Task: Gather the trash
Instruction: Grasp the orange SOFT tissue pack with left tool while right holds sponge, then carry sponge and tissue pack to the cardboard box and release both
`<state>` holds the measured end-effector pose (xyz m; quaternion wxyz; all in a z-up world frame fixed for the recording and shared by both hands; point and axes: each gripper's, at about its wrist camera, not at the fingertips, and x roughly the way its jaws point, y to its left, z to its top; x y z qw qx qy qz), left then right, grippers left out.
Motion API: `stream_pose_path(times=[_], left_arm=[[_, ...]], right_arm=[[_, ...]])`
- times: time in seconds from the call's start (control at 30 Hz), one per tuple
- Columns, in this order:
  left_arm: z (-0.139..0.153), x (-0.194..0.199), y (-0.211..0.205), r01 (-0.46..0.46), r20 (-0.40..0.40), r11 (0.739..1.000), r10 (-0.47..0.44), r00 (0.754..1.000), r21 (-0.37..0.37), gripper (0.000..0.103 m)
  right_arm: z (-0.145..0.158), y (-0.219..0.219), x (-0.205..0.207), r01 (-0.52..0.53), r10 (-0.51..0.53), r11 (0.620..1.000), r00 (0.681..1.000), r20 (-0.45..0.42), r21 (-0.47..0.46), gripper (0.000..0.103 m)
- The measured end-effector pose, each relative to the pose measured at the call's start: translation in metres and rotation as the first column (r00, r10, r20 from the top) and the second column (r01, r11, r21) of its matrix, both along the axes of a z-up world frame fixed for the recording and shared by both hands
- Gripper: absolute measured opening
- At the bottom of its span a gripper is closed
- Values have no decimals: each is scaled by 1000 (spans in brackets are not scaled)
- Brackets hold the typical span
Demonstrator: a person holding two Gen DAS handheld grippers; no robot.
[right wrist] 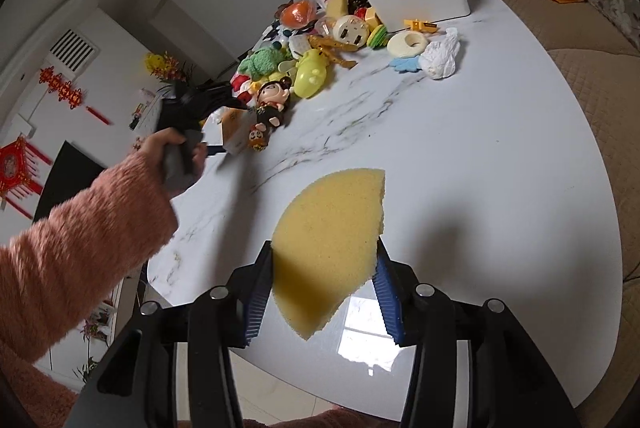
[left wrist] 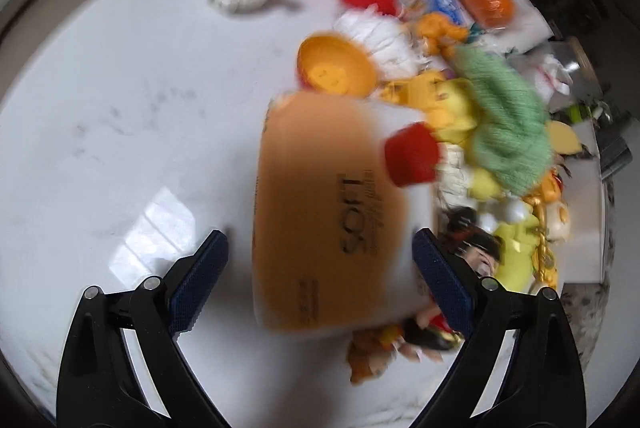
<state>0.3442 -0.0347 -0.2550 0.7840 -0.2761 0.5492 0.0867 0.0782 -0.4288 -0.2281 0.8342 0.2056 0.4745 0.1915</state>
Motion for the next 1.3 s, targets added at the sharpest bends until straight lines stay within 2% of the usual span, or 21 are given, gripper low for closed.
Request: stream_pose_path(times=[0.07,0.1,0.13,0.17,0.23,0.3,0.37,0.5,0.6,0.67,0.7,0.73,0.8,0.83,0.93,1.0,1.17,1.2,1.3], left_arm=[[0,8,-8,51,-4,998,-51,999,37,94],[1,11,-14,92,-13,993,-92,996,80,89],[2,11,-17,111,2,990,-111,994,84,82],[4,9,-18,117,24,991,-119,993,64,68],[7,6,-16,117,35,992,-119,992,48,55],[14,-2,-7,122,72,993,-121,990,2,35],[26,-11,1,158,102,987,-155,983,-31,30],[52,-31,18,215,158,976,-206,966,-41,29],[82,-57,32,252,190,967,-254,948,34,29],[94,-73,39,287,204,957,-291,935,47,29],[101,-84,42,307,199,949,-316,928,77,29],[107,-98,42,333,179,930,-358,916,153,29],[113,-119,45,375,158,894,-418,895,245,29],[115,-129,49,391,154,886,-435,887,251,29],[116,-170,70,412,133,880,-450,883,238,29],[117,-207,83,440,142,870,-475,868,222,30],[108,-299,98,544,145,821,-568,810,176,30],[99,-325,101,570,134,810,-585,800,136,30],[74,-371,109,601,97,798,-602,793,38,30]], right_arm=[[-2,0,0,-2,2,1000,1000,-8,-5,48],[-4,0,1,-3,3,1000,1000,-14,-2,48],[-5,0,2,-3,3,1000,1000,-16,-1,48],[-5,1,2,-3,3,1000,1000,-17,1,48],[-5,3,6,-10,10,1000,1000,-16,3,48],[-2,9,9,-22,22,1000,1000,-10,2,48],[1,15,10,-35,35,999,999,0,5,48],[8,37,15,-69,69,997,998,11,19,48],[14,57,16,-101,100,994,995,22,31,48],[18,71,16,-120,119,992,992,29,24,48],[21,81,15,-133,132,991,991,31,27,48],[22,88,13,-141,140,990,990,34,26,48],[25,107,9,-163,162,987,986,37,17,48],[26,114,6,-169,168,986,985,35,17,48],[29,140,-4,-189,189,982,981,32,10,48],[32,153,-13,-205,205,979,978,33,3,48],[31,196,-52,-274,275,960,962,4,-49,48],[27,205,-61,-290,290,955,957,-15,-62,47],[14,227,-88,-331,326,941,943,-74,-76,47]])
